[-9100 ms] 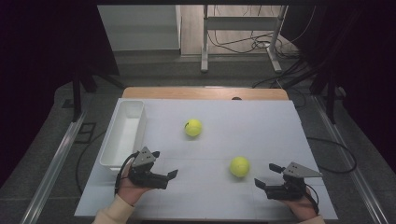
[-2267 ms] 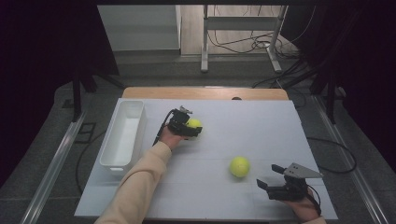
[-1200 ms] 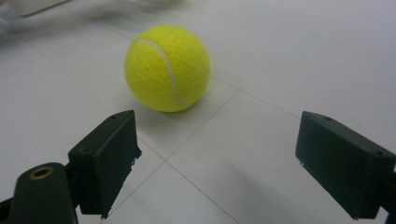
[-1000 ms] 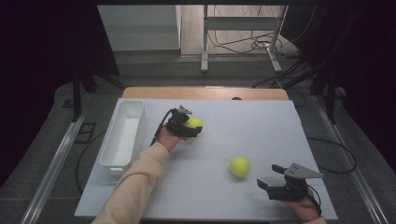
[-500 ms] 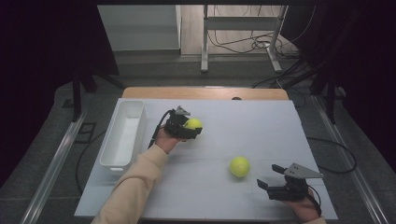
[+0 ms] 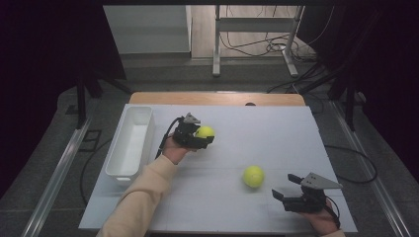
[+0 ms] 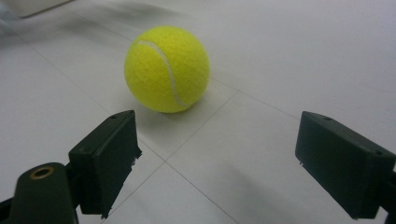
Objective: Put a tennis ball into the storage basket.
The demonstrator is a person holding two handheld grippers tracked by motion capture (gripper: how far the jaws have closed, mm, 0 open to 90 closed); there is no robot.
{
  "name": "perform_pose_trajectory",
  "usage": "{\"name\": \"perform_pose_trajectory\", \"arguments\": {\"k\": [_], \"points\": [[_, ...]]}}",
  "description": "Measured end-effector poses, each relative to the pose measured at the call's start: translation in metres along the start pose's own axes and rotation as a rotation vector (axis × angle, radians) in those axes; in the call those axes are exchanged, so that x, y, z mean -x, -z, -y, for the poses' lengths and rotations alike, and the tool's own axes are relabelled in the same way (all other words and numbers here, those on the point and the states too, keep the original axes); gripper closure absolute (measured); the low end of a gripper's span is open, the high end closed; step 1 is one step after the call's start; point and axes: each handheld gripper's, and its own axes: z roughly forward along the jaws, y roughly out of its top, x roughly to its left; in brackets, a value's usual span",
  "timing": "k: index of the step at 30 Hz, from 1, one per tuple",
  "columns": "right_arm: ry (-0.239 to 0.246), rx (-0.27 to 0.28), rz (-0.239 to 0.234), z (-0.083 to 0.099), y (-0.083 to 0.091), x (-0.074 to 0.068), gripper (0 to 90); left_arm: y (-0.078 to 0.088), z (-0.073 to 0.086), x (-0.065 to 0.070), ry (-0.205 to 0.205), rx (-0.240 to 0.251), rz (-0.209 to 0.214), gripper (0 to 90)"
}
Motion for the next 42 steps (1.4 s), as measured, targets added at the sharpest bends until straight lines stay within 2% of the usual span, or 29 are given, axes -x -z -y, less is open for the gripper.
{"name": "perform_pose_trajectory", "arguments": {"k": [14,42], "points": [[0.002,0.007,0.004,0.000,0.000,0.000,14.0,0.010,0.005,-0.002,0.000,0.018,-0.006,27.2],[0.004,0.004,0.007,0.000,0.000,-0.001,14.1,0.028,0.013,-0.005,0.033,0.072,0.001,27.1]]}}
